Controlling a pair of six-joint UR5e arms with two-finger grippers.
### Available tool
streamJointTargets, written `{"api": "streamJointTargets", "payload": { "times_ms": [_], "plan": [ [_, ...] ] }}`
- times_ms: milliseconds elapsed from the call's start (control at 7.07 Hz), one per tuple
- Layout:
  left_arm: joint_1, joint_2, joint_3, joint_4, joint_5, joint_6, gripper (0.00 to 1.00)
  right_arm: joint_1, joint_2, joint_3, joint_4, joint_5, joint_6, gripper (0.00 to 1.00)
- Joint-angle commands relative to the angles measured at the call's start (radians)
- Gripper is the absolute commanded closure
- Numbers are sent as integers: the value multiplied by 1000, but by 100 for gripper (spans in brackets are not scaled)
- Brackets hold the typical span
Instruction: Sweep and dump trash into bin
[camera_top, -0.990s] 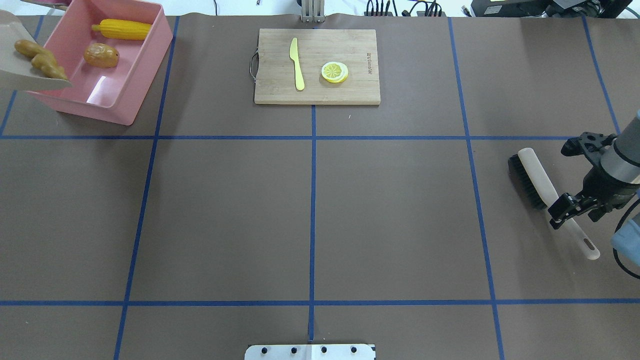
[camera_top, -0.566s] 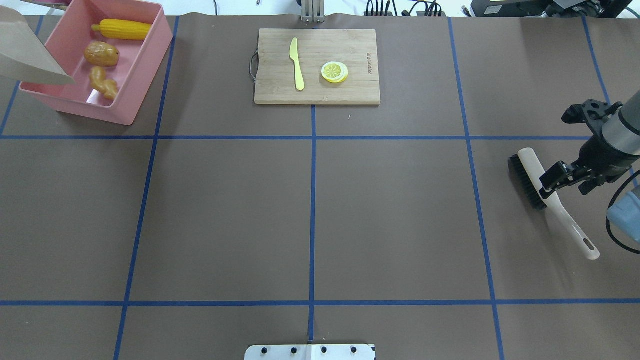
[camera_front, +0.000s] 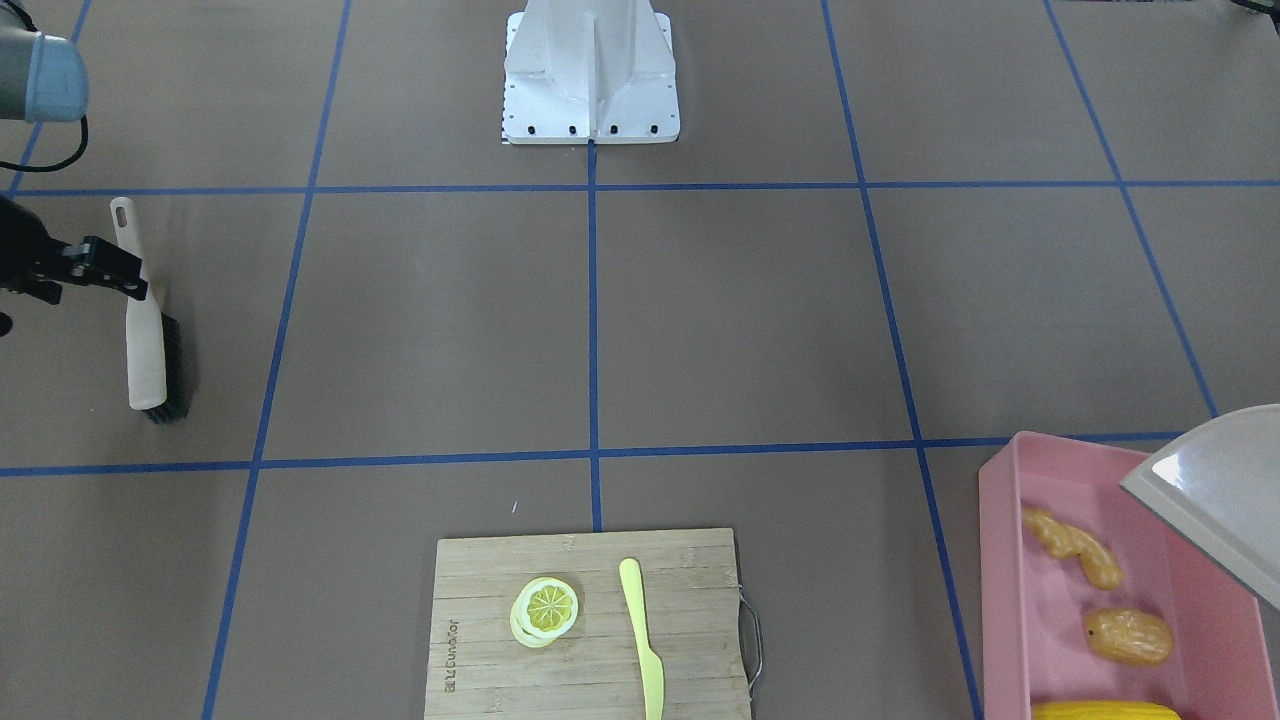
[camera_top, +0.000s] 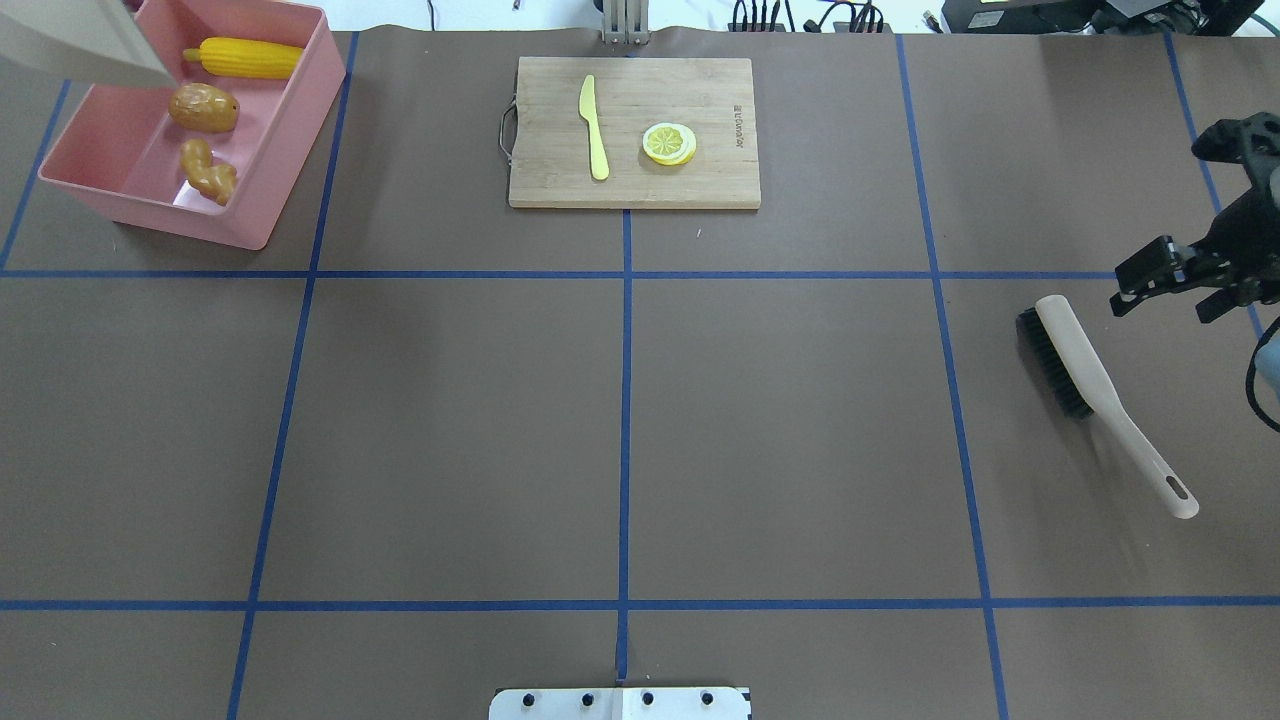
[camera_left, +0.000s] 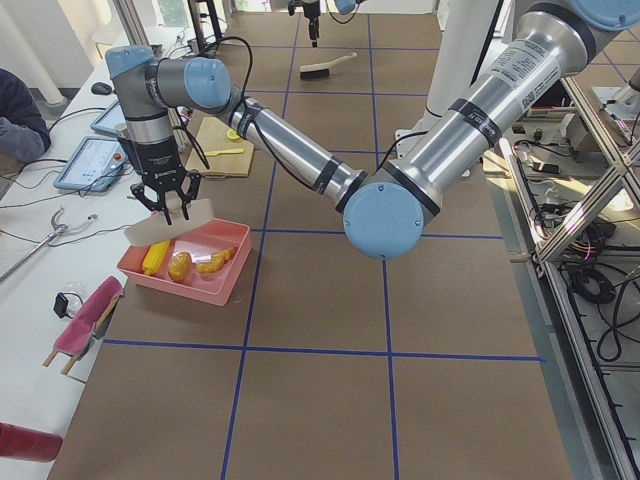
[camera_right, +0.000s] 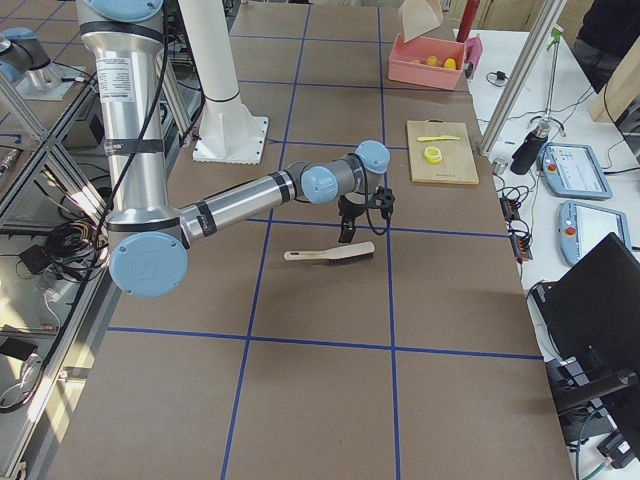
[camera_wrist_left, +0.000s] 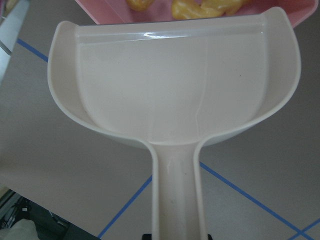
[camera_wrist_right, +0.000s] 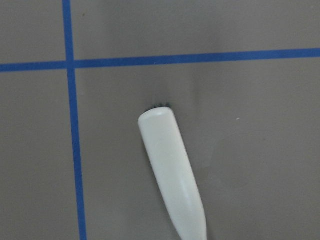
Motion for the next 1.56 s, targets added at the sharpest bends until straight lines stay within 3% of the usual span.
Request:
{"api": "streamJointTargets", "payload": {
  "times_ms": [0,283,566,849,990,1415],
  "plan": [
    [85,41,-56,-347,-118,-72,100,146,-21,-6,1,-51,-31,0],
    [250,111,-145,-590,-180,-134,100,196,-25,-49,1,-78,-247,0],
    [458,272,-315,-777,-175,-288,100,228,-81,-95,1,-94,-286,0],
    [589,360,-406,-807,-169,-379,100,251,-101,-110,2,-102,-292,0],
    [657,400,-409,-876,-115,-386,100,292,-115,-103,2,-120,-292,0],
    [729,401,-424,-904,-74,-522,100,321,-100,-127,2,-97,-284,0]
  ]
}}
